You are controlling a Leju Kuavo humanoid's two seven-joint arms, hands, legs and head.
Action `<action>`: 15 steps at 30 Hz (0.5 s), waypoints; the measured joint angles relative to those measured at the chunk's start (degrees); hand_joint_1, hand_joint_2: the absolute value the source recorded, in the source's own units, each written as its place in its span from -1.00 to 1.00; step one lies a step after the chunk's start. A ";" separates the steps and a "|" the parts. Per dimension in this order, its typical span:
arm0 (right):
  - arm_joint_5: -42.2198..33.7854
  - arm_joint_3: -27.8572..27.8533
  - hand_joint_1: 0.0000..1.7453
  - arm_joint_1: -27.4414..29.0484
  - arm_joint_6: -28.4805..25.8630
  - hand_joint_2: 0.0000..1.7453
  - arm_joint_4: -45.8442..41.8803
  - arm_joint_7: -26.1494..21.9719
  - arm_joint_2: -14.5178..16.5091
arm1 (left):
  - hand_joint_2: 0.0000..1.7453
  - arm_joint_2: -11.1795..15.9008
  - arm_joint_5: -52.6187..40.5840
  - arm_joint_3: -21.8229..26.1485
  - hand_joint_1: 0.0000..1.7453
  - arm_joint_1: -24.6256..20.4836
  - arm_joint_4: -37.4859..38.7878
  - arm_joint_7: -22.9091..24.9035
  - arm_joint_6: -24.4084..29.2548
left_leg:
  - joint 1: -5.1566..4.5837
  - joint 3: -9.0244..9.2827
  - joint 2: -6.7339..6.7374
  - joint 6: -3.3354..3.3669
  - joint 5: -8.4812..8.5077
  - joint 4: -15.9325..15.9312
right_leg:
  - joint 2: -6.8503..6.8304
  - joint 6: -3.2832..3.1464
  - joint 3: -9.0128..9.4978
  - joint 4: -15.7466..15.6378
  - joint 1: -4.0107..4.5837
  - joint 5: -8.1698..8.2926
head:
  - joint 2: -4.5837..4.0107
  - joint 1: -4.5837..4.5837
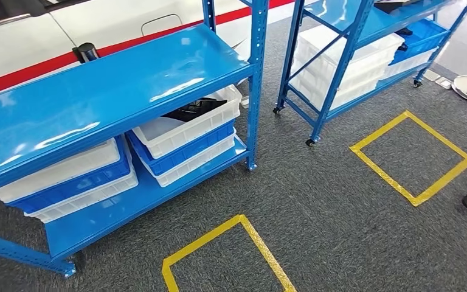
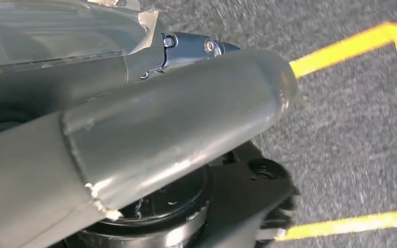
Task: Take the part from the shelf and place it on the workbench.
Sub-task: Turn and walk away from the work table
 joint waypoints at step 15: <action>0.29 -0.17 -1.00 -0.14 0.02 -1.00 -0.02 0.00 -0.09 | -1.00 -0.15 -0.01 0.00 -1.00 -0.27 -0.02 -0.26 -0.07 | -0.11 6.45 -4.86 2.85 5.15 -13.34 | 4.78 2.78 -5.55 13.28 -0.36 -5.56 | -0.01 0.60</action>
